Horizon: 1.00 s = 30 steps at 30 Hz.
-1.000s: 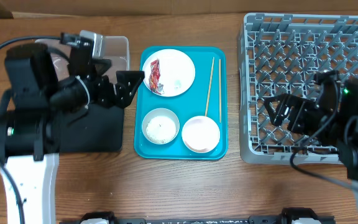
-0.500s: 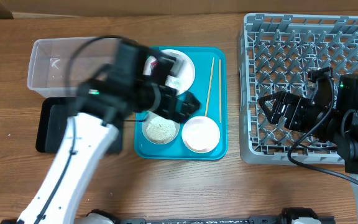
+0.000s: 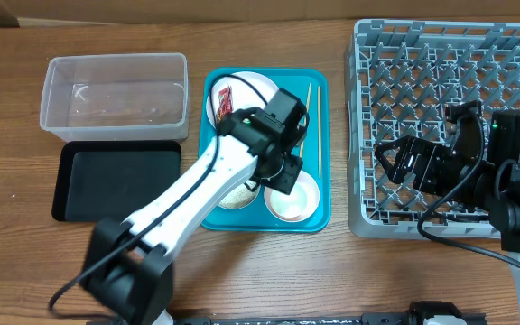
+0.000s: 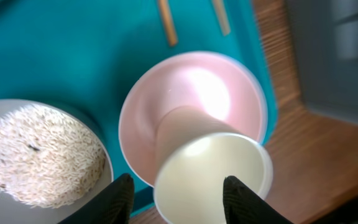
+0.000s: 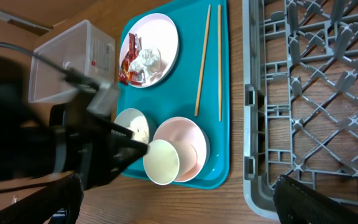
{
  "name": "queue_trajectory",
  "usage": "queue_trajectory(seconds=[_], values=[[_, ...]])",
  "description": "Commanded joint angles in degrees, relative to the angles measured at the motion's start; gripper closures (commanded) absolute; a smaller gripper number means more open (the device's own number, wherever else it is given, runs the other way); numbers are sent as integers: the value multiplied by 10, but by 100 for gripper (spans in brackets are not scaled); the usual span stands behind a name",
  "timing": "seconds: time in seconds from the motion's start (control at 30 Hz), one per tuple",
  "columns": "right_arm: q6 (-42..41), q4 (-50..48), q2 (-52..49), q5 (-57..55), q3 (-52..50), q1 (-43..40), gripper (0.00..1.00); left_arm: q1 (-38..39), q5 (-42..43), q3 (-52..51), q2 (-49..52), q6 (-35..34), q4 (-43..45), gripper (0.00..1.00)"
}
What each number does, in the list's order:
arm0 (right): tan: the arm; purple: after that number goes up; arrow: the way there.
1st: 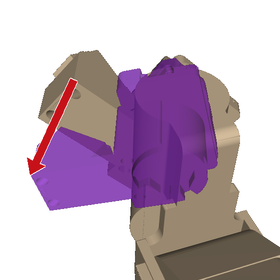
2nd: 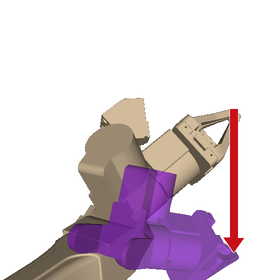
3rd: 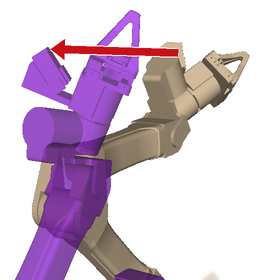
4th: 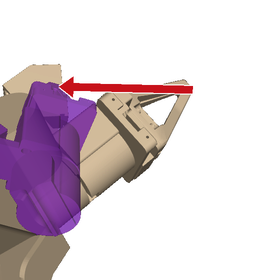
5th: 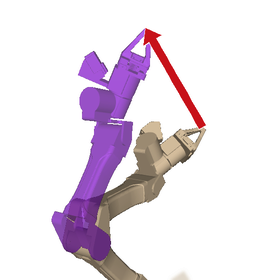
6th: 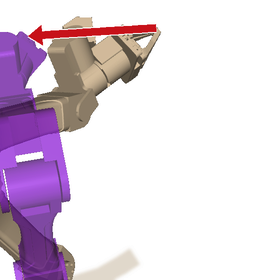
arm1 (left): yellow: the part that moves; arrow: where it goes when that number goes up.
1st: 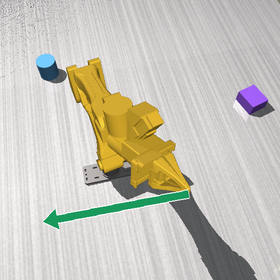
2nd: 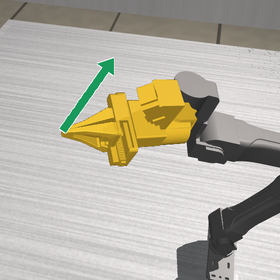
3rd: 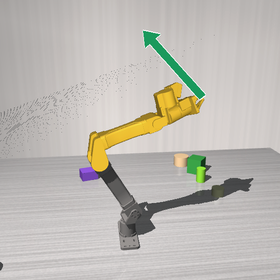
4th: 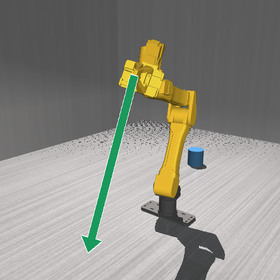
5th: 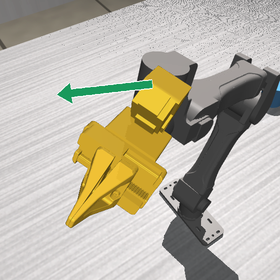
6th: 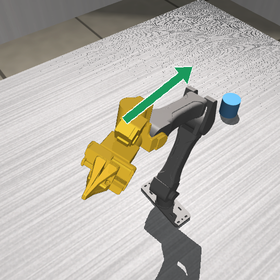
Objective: Sort waste into correct bins and load items into the dishwasher
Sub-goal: 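Reach the left gripper to the white paper cup and grasp it, then lift the cup with the left gripper toward the approaching right gripper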
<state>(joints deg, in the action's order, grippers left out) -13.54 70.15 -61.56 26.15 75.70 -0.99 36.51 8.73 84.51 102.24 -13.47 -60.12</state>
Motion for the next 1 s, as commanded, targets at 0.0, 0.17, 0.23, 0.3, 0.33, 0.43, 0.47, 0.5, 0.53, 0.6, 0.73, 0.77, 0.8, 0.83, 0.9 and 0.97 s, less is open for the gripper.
queue_trajectory(seconds=[0.0, 0.17, 0.23, 0.3, 0.33, 0.43, 0.47, 0.5, 0.53, 0.6, 0.73, 0.77, 0.8, 0.83, 0.9, 0.97], values=[[-2, 5, 6, 0, 14, 3, 0, 3, -12, -16, 46, -20, -1, 54], [-2, 7, 6, -6, 14, 3, 0, 3, -12, -43, 63, -20, 10, 65], [-2, 7, 6, -6, 14, 3, 0, 3, -12, -46, 63, -20, 16, 96], [-2, 7, 6, -6, 14, 3, 0, 1, -12, -41, 61, -20, 17, 96], [-2, 6, 6, -6, 14, 3, 0, -1, -11, -34, 59, -21, 15, 96], [-3, 0, 6, -5, 14, 3, 0, -10, 7, -5, 40, -20, 3, 96], [-8, -3, 6, -6, 14, 3, 0, -17, 23, 4, 32, -18, 1, 96], [-18, -8, 6, -5, 14, 3, 0, -29, 59, 14, 21, -5, -1, 96], [-19, -16, 6, 3, 14, 3, 0, -53, 132, 26, 5, 30, -1, 96], [-19, -31, 6, 27, 14, 3, 2, -96, 243, 33, -15, 65, 0, 96], [5, -93, 4, 172, 14, 8, 15, -228, 604, 33, -29, 196, -16, 96], [15, -104, 3, 197, 14, 12, 15, -246, 652, 32, -27, 222, -27, 96], [18, -121, -1, 225, 14, 22, 15, -262, 689, 32, -26, 245, -42, 96], [18, -134, -4, 242, 14, 34, 15, -274, 711, 31, -26, 262, -57, 96], [18, -158, -15, 249, 14, 68, 14, -288, 730, 30, -26, 287, -84, 96], [18, -177, -29, 247, 14, 105, 11, -291, 741, 30, -26, 297, -102, 96]])
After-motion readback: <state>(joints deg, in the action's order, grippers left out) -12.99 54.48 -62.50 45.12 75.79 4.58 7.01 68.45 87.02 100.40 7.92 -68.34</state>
